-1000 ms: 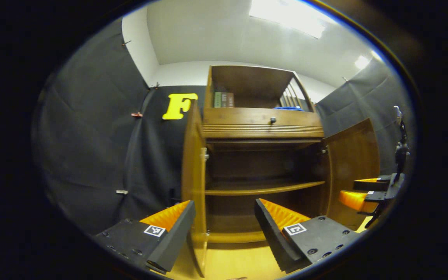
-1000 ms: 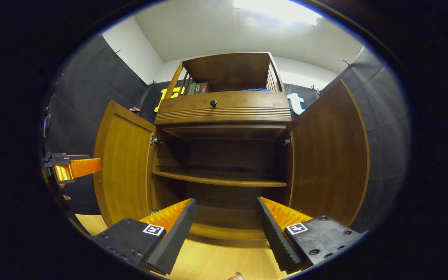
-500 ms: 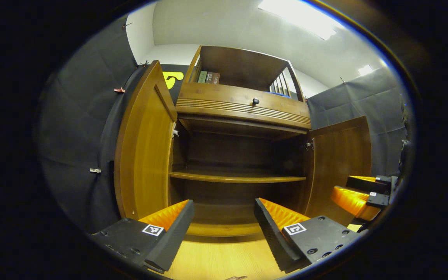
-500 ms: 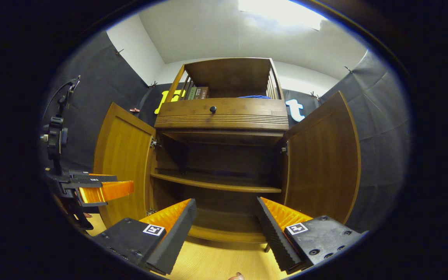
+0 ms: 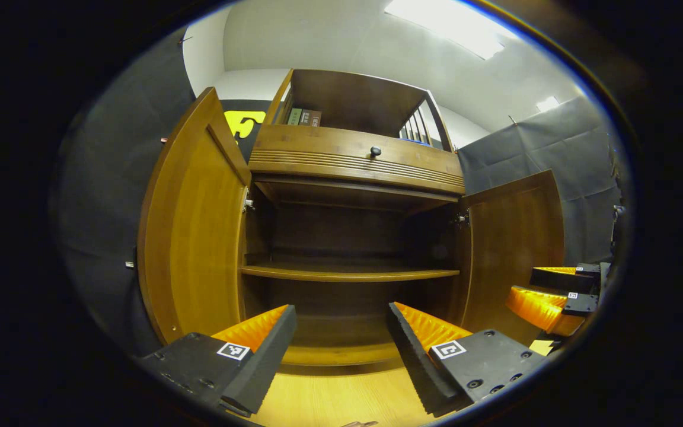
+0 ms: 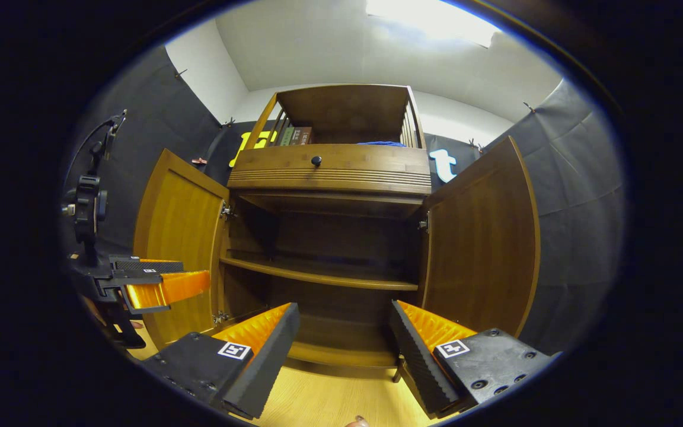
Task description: Open the right door of the double-door shoe cabinet with the right hand, and open the left door with the left hand.
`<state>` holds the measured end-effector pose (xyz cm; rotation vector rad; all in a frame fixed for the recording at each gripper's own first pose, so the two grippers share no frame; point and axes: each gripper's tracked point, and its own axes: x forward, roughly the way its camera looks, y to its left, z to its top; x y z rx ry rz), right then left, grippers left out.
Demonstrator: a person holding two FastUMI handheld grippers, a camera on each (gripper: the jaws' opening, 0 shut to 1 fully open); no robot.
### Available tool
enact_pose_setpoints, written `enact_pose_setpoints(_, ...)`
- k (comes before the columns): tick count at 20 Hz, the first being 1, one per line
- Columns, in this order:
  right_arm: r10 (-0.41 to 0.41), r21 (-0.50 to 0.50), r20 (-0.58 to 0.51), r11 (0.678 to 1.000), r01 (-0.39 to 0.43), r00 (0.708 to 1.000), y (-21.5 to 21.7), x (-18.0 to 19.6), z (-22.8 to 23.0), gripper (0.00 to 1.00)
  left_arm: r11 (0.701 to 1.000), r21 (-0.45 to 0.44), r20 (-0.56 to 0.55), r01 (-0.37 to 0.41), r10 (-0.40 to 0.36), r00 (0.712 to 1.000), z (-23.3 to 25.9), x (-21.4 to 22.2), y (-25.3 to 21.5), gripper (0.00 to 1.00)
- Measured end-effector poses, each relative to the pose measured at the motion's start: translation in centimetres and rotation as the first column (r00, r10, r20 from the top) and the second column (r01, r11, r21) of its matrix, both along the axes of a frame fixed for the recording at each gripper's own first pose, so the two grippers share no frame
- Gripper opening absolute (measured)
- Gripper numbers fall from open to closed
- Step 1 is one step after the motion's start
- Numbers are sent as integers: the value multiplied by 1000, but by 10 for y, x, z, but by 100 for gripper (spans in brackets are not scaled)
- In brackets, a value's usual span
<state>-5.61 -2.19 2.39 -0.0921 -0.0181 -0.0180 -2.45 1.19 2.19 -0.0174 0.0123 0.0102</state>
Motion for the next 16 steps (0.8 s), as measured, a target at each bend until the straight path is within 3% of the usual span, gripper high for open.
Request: enact_pose_setpoints(16, 11, -4, -16, 1000, -11, 1000, 1, -7, -3, 97, 1000, -8, 0, 5, -5, 1000, 2, -6, -4, 94)
